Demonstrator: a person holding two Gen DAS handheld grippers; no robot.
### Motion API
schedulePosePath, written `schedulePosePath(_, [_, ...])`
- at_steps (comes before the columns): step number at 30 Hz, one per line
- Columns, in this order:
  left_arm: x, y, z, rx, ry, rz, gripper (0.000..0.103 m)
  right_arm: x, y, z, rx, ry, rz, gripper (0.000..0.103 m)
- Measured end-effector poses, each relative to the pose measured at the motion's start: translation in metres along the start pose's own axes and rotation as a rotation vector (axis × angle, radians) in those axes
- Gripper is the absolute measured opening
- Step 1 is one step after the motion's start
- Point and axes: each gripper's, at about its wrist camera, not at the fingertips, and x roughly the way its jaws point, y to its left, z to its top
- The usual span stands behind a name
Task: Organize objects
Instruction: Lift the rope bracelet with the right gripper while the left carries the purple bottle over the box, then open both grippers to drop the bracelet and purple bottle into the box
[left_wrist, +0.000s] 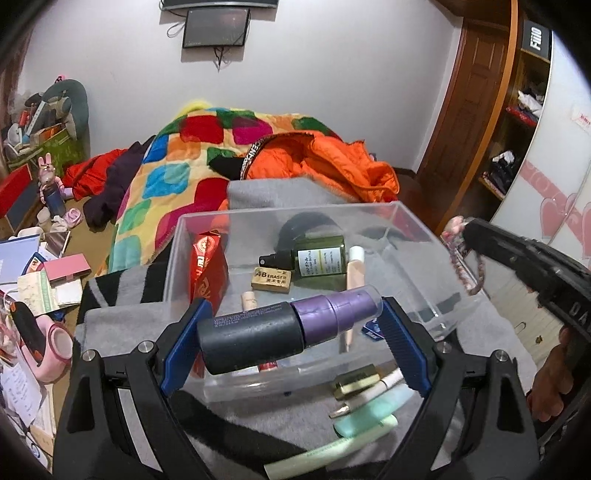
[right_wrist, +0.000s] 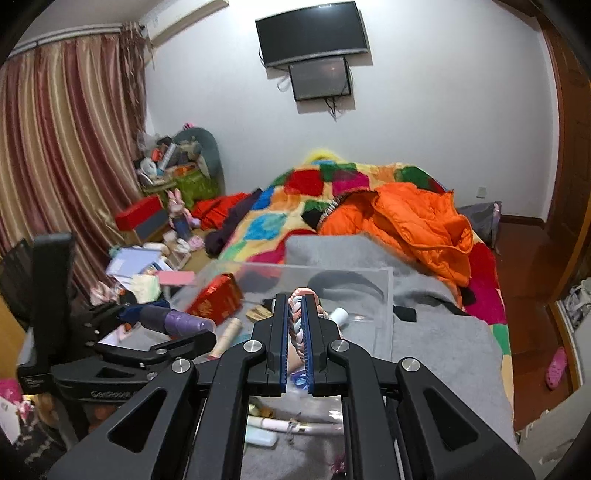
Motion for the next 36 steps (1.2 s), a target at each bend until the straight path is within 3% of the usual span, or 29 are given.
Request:
schedulePosePath(8, [0.023,-0.001,-0.004,0.012,0.054,-0.011,0.091,0.041,0.000,-0.018,-0.015,0.118,-0.028,0.006])
schedulePosePath(17, [0.027,0.001,-0.004,-0.006,0.082,-0.048,0.091,0.053,-0.009,-0.025,0.018,0.202,0.004,0.010])
schedulePosePath(21, [0.020,-0.004,-0.003,0.013,0.072,-0.049,0.092,0.048,-0.010,-0.027,0.019,0.194,0.003,0.025])
schedulePosePath(28, [-0.005,-0.009,-0.004,0.041,0.026,-0.037,0.093,0.022,-0.012,-0.028,0.021,0.147,-0.016,0.039])
schedulePosePath(36, [-0.027,-0.013,-0.037,0.093,0.035,-0.016,0.097,-0.016,-0.018,-0.041,0.010,0.097,-0.056,0.061])
